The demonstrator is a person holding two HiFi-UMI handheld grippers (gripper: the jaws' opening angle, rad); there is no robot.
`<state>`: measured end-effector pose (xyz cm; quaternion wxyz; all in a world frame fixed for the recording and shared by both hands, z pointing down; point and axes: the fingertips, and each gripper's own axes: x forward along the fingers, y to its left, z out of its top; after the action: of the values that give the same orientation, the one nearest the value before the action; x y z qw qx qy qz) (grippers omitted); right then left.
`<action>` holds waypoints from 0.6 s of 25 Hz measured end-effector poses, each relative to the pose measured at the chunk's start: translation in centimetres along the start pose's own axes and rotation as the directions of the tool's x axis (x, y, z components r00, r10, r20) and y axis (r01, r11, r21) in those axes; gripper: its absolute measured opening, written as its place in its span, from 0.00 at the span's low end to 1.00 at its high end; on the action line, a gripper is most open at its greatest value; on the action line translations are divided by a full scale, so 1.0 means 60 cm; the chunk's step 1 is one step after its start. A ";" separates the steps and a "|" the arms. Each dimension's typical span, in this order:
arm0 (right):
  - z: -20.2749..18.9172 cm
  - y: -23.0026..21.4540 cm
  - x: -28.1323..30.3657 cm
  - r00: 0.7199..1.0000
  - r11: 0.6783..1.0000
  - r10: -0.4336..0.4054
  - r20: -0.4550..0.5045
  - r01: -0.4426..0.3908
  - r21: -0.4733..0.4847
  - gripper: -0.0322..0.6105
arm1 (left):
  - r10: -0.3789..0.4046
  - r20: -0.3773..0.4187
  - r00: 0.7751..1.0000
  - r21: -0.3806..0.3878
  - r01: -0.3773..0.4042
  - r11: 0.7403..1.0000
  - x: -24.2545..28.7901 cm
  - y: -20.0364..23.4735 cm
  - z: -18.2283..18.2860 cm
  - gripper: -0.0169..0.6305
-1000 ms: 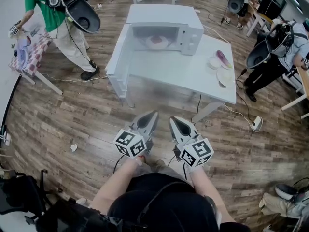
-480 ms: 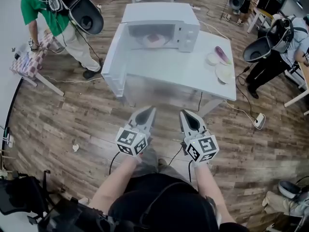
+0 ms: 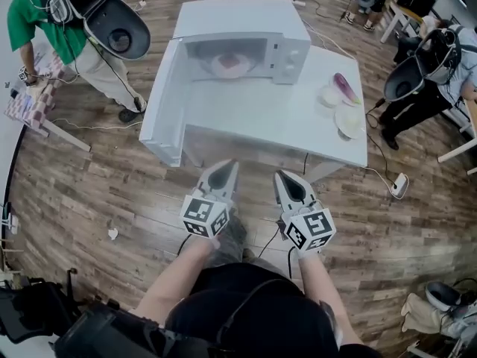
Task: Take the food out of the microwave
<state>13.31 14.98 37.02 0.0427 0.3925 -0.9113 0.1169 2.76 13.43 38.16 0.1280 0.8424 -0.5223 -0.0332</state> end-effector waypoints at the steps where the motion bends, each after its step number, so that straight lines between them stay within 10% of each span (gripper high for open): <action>1: 0.004 -0.009 0.017 1.000 1.000 0.007 -0.004 -0.007 0.000 0.08 | -0.005 0.004 1.000 0.004 0.005 1.000 0.017 0.009 0.006 0.04; 15: 0.020 -0.086 0.234 0.997 0.999 0.021 -0.072 -0.018 0.042 0.08 | -0.041 -0.051 0.998 -0.039 0.039 0.998 0.190 0.157 0.027 0.04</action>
<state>7.38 1.35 39.13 0.0666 0.3797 -0.9104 0.1503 -0.60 -0.98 39.85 0.1570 0.8507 -0.5012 -0.0238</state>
